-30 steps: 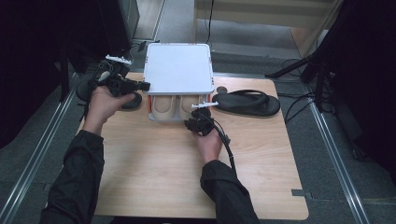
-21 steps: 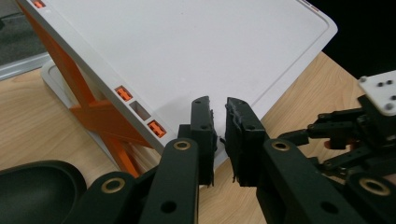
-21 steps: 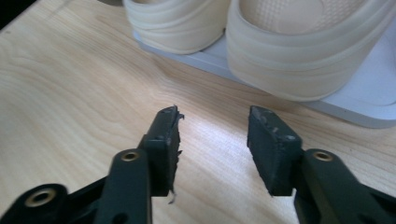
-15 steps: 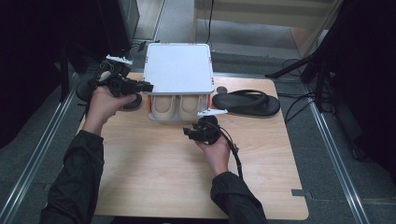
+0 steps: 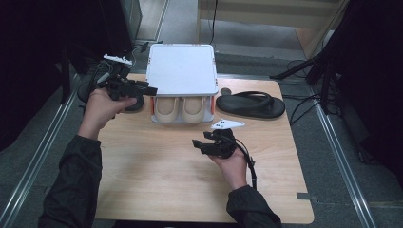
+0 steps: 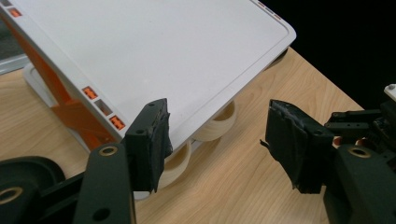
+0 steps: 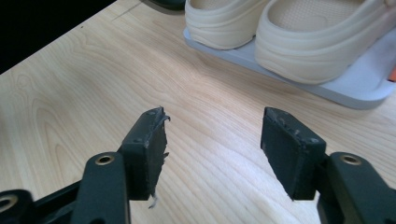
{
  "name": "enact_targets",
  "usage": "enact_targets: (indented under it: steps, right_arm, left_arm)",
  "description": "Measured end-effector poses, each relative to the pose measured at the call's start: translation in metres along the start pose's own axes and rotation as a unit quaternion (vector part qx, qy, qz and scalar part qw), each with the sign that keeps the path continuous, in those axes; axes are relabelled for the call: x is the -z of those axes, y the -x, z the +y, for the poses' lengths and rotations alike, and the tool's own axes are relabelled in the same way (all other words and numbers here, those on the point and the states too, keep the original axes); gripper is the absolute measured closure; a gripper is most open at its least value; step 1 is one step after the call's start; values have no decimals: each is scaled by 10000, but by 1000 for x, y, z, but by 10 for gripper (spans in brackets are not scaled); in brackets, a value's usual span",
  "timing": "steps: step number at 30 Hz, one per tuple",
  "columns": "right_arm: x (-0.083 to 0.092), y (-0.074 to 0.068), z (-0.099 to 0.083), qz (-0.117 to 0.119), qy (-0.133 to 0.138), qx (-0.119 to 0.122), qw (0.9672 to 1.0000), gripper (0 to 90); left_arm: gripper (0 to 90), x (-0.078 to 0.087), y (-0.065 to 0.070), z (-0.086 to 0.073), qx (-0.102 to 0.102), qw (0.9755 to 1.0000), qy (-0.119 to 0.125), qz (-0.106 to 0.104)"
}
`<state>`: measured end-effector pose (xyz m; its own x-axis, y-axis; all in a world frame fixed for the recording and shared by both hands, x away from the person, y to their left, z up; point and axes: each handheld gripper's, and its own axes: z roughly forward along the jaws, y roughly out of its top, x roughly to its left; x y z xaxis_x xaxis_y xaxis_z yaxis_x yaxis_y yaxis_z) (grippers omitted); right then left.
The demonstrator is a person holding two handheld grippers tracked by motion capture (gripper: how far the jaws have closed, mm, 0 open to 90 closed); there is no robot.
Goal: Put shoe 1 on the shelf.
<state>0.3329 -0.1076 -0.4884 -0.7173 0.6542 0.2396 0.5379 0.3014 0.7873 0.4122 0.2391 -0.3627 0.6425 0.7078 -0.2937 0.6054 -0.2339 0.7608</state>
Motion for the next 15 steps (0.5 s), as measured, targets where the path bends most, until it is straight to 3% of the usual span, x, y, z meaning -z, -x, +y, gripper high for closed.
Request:
enact_targets:
  steps: [4, 9, 15]
  right_arm:
    - [10, 2, -1, 93, 74, -124, 9999, 350]
    - [20, -2, -8, -49, 86, -43, 9999, 343]
    - [34, -1, -18, -16, 153, -114, 9998, 342]
  left_arm:
    - [385, 8, 2, -5, -48, 9999, 94, 60]
    - [383, 18, -3, -12, 88, 9996, 183, 188]
    - [383, 32, -9, -25, 169, 9988, 292, 366]
